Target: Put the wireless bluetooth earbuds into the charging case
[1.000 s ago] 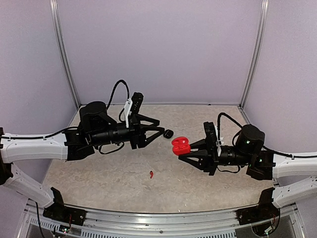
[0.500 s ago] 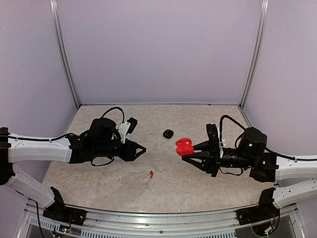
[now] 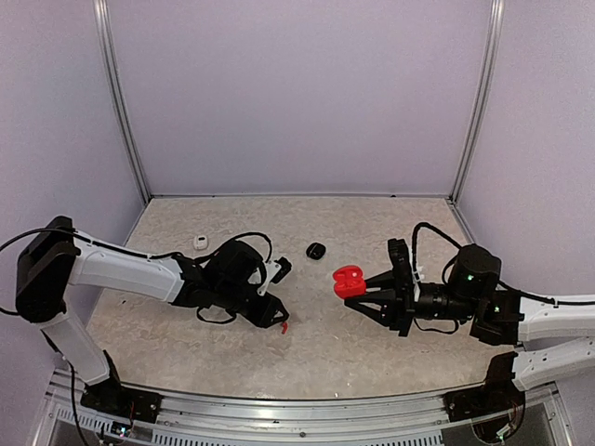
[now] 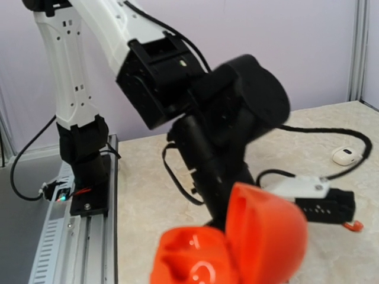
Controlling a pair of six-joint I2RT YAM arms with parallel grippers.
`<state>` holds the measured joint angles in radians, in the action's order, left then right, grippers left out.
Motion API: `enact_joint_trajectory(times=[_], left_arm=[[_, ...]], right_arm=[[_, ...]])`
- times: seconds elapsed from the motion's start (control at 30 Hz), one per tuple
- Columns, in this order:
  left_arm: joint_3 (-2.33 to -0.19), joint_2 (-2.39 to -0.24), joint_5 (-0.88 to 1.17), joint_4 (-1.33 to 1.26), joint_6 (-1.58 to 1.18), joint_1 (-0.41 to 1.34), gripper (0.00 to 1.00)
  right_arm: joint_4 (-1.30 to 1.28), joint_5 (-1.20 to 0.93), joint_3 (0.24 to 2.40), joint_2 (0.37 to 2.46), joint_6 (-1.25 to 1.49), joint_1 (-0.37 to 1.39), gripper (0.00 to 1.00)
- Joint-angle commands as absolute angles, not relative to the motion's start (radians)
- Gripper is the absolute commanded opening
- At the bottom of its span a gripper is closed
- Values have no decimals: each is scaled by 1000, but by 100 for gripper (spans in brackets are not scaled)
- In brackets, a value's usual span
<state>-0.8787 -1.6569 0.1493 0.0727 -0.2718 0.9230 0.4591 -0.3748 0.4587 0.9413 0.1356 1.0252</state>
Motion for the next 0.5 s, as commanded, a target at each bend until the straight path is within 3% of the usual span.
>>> enact_joint_trajectory(times=[0.0, 0.47], left_arm=[[-941, -1708, 180, 106, -238, 912, 34], [-1029, -1809, 179, 192, -213, 920, 35]], right_arm=[[450, -361, 446, 916, 145, 1015, 2], [445, -367, 448, 923, 136, 1009, 2]])
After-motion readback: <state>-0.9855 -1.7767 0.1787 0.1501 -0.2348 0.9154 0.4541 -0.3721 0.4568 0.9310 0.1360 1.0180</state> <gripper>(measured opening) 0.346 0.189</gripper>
